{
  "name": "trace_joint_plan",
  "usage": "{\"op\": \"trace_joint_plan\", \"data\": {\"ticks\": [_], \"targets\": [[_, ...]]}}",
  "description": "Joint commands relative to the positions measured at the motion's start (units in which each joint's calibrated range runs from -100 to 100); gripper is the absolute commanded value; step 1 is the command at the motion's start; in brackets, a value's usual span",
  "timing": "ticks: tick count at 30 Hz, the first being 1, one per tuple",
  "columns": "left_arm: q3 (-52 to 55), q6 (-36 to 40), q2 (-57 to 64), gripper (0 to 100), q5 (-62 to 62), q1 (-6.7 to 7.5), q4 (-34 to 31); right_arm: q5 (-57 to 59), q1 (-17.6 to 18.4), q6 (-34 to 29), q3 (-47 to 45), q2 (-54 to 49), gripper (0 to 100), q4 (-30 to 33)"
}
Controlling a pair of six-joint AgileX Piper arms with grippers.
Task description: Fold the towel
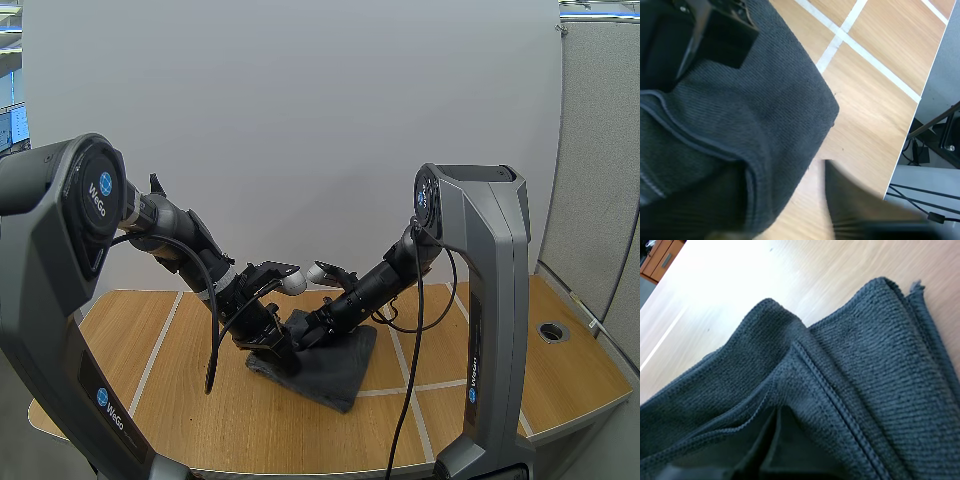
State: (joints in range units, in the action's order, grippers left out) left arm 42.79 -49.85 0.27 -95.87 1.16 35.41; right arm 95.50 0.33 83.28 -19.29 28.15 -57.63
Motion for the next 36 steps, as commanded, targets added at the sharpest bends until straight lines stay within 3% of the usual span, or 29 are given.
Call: {"op": "trace_joint_plan", "data": {"ticks": [1, 17, 23, 31, 36], "targets": [[-0.27, 0.95, 0.00, 100, -0.10, -0.03, 0.49, -15.67, -0.16, 0.21, 0.41, 1.18, 0, 1.78], [-0.27, 2.36, 0.00, 100, -0.11, -0.03, -1.42, -17.62, -5.86, -0.89, 4.29, 1.18, 0, 1.13], [-0.27, 2.36, 0.00, 100, -0.13, -0.03, -0.90, -8.47, -9.19, -1.12, 4.29, 1.18, 0, 1.83], [-0.27, 2.36, 0.00, 100, -0.13, -0.03, -0.58, -3.22, -9.30, 0.34, 4.29, -3.75, 0, -1.20], [-0.27, 3.11, 0.00, 100, -3.31, -0.03, -0.46, -4.68, -9.86, -0.88, 4.29, -9.33, 0, 1.85]]}}
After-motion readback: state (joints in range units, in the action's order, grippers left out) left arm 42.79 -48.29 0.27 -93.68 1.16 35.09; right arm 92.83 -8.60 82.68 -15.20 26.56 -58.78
